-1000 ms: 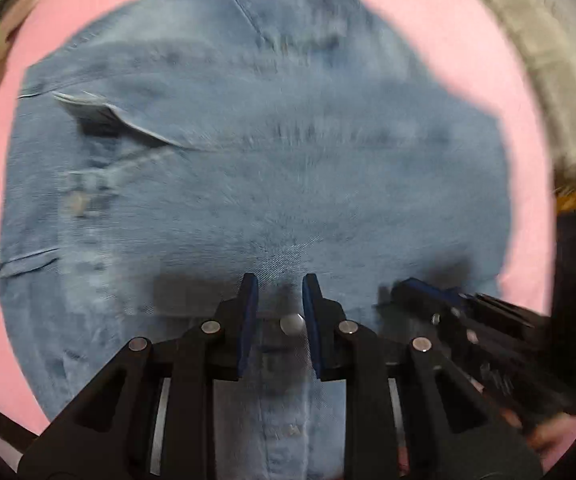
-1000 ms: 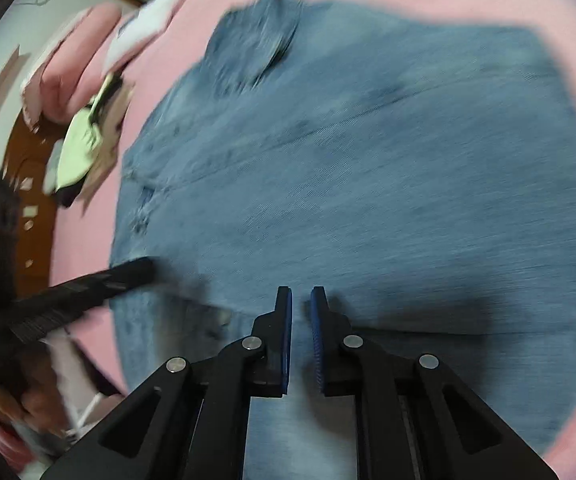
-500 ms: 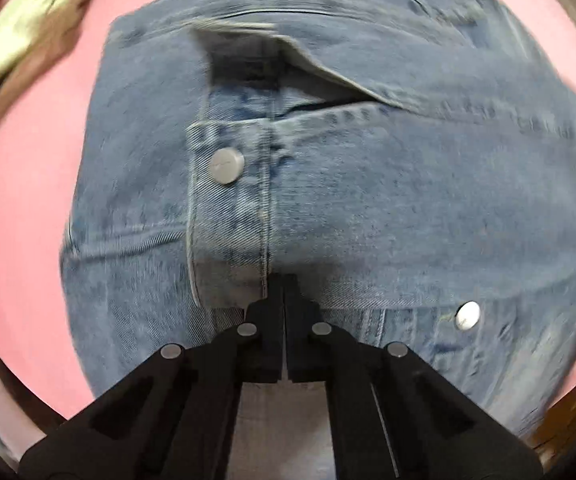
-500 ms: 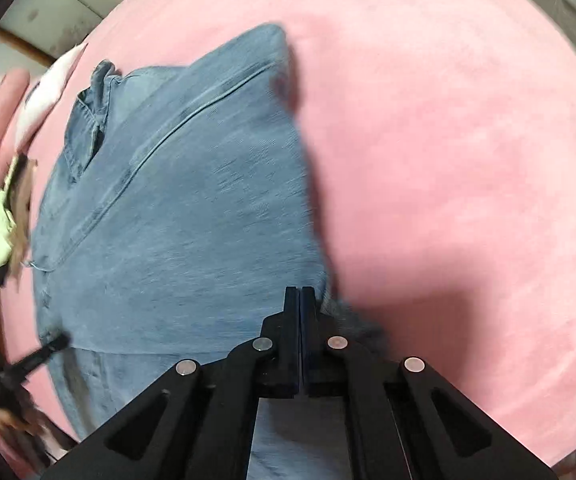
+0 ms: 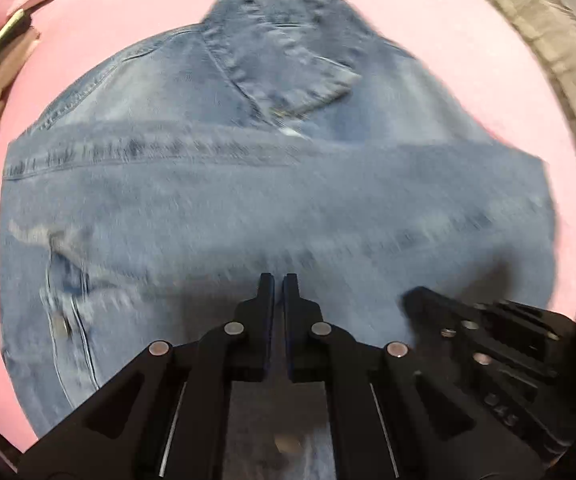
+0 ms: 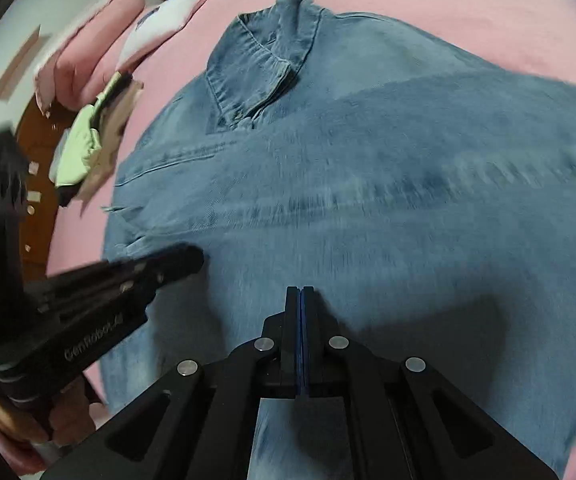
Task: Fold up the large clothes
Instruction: 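Smooth the folded jacket with both tools, pressing the layers flat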
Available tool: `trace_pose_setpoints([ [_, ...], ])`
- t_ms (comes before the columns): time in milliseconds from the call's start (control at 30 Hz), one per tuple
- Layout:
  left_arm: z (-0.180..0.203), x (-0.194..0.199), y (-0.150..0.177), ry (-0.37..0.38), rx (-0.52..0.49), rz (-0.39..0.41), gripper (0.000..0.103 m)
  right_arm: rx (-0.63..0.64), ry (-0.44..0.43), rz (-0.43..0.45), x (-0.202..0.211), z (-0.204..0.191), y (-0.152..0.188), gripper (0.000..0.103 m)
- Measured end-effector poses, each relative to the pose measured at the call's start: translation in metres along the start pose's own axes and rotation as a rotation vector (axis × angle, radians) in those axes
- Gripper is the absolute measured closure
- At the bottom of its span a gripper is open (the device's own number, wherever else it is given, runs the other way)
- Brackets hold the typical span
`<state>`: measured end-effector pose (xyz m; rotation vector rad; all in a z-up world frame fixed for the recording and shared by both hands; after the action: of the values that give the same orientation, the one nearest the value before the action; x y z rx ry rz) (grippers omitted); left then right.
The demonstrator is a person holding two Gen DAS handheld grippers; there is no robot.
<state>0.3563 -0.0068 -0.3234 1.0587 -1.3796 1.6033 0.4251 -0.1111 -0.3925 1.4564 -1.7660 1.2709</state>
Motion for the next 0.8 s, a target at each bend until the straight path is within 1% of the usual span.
trace_pose_setpoints([
  [67, -0.014, -0.007, -0.009, -0.019, 0.027, 0.006, 0.102, 0.022, 0.030, 0.036, -0.004, 0.011, -0.020, 0.103],
  [133, -0.025, -0.006, -0.015, -0.053, 0.010, 0.028, 0.102, 0.030, 0.063, 0.083, -0.001, 0.032, -0.039, 0.103],
  [167, -0.035, -0.003, -0.018, -0.125, -0.016, 0.051, 0.102, 0.041, 0.100, 0.114, 0.006, 0.046, -0.049, 0.103],
  [200, -0.048, 0.001, -0.019, -0.230, -0.041, 0.073, 0.102, 0.050, 0.167, 0.151, 0.015, 0.064, -0.061, 0.103],
  [233, -0.062, 0.002, -0.020, -0.297, -0.046, 0.077, 0.101, 0.031, 0.176, 0.173, 0.020, 0.080, -0.073, 0.103],
  [267, -0.078, 0.002, -0.018, -0.346, -0.035, 0.069, 0.101, 0.007, 0.159, 0.172, 0.025, 0.091, -0.079, 0.103],
  [300, -0.094, 0.000, -0.014, -0.326, -0.006, 0.056, 0.101, 0.002, 0.152, 0.161, 0.029, 0.102, -0.083, 0.103],
  [333, -0.104, 0.001, -0.010, -0.262, 0.015, 0.058, 0.101, 0.030, 0.155, 0.152, 0.030, 0.107, -0.085, 0.103],
  [367, -0.108, 0.001, -0.011, -0.240, 0.011, 0.059, 0.101, 0.079, 0.223, 0.172, 0.036, 0.111, -0.089, 0.103],
  [400, -0.110, 0.001, -0.011, -0.222, -0.012, 0.053, 0.101, 0.079, 0.327, 0.203, 0.045, 0.127, -0.091, 0.103],
  [433, -0.110, 0.004, -0.009, -0.223, -0.047, 0.048, 0.101, 0.036, 0.401, 0.232, 0.053, 0.146, -0.095, 0.103],
  [467, -0.108, 0.002, -0.010, -0.232, -0.077, 0.046, 0.101, -0.069, 0.426, 0.267, 0.063, 0.167, -0.095, 0.103],
  [500, -0.105, 0.001, -0.010, -0.251, -0.117, 0.043, 0.101, -0.170, 0.430, 0.279, 0.070, 0.186, -0.092, 0.103],
  [533, -0.105, -0.004, -0.015, -0.265, -0.138, 0.041, 0.101, -0.227, 0.480, 0.268, 0.077, 0.204, -0.088, 0.103],
  [567, -0.100, -0.004, -0.016, -0.284, -0.148, 0.040, 0.101, -0.249, 0.490, 0.267, 0.082, 0.213, -0.086, 0.103],
  [633, -0.099, 0.000, -0.016, -0.317, -0.133, 0.035, 0.101, -0.293, 0.456, 0.285, 0.092, 0.216, -0.086, 0.103],
  [667, -0.097, 0.004, -0.017, -0.305, -0.104, 0.035, 0.101, -0.306, 0.432, 0.311, 0.099, 0.213, -0.089, 0.103],
  [700, -0.086, 0.005, -0.022, -0.261, -0.071, 0.046, 0.101, -0.309, 0.389, 0.348, 0.113, 0.209, -0.090, 0.103],
  [733, -0.069, 0.002, -0.023, -0.213, -0.044, 0.060, 0.101, -0.303, 0.329, 0.377, 0.119, 0.197, -0.093, 0.103],
  [767, -0.060, 0.006, -0.022, -0.156, -0.020, 0.076, 0.101, -0.295, 0.258, 0.381, 0.122, 0.184, -0.094, 0.103],
  [800, -0.050, 0.005, -0.018, -0.125, -0.013, 0.079, 0.101, -0.285, 0.180, 0.361, 0.117, 0.169, -0.096, 0.103],
])
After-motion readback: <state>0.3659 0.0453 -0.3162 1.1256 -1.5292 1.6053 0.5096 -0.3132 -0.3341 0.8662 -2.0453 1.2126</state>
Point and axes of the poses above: each gripper's, at about its wrist camera, not at the fingertips, and x roughly against the way its jaws point, z to its right, y to its underside, the point moved 6 cm from there along -x, roughly the way its jaws point, and after that the axes turned 9 degrees about z, right-handed, at the moved point
